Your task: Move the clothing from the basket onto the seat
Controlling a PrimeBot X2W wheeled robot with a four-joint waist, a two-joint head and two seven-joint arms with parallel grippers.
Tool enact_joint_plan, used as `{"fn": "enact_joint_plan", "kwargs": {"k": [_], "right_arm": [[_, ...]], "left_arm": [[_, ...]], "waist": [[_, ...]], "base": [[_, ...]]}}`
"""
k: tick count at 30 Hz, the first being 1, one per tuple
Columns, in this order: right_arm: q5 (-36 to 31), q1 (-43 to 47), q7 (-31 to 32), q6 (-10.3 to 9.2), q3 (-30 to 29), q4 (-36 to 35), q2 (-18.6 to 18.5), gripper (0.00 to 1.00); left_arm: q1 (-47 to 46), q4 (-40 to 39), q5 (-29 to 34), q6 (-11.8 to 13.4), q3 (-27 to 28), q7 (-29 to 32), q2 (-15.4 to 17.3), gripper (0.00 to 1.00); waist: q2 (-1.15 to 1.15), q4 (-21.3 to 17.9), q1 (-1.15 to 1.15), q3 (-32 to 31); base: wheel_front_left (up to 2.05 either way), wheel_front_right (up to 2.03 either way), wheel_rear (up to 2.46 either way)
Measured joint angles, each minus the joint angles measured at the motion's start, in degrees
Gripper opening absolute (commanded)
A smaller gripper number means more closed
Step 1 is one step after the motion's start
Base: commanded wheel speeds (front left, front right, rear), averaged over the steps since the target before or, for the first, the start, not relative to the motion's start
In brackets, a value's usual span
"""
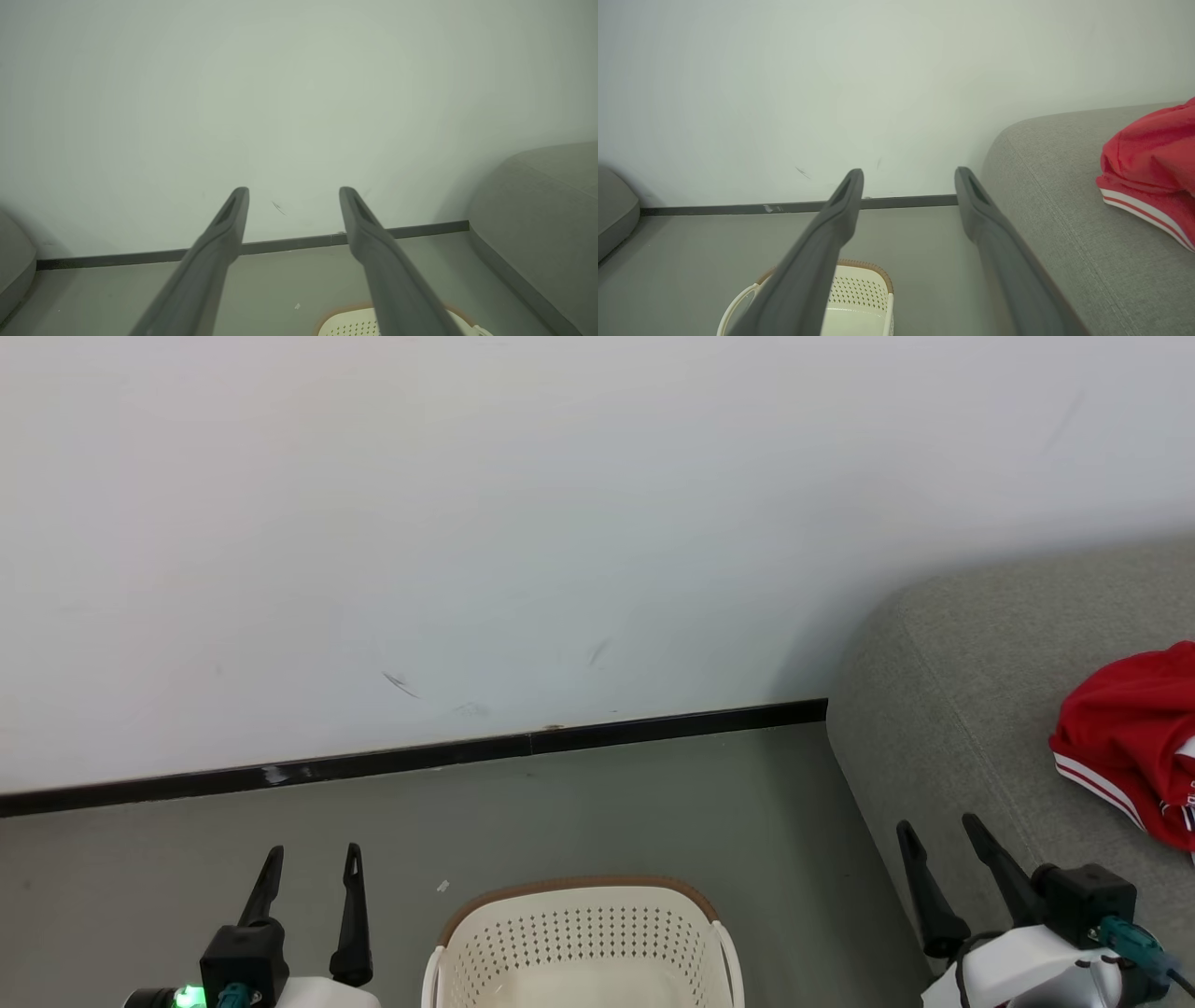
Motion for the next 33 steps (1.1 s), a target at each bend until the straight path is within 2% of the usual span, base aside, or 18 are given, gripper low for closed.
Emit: {"fn": "enact_joint_plan", "kwargs": {"k": [33], "right_arm": [[-2.4,4.2,0.0,0.0,-1.7,-4.9,1.0,1.0]], "left_arm": [[0.8,2.3,0.5,1.8,1.5,0.0,-0.4,1.0]], "waist": [[0.0,0.7,0.0,0.1]], "base": [[0.0,0.0,0.0]]}}
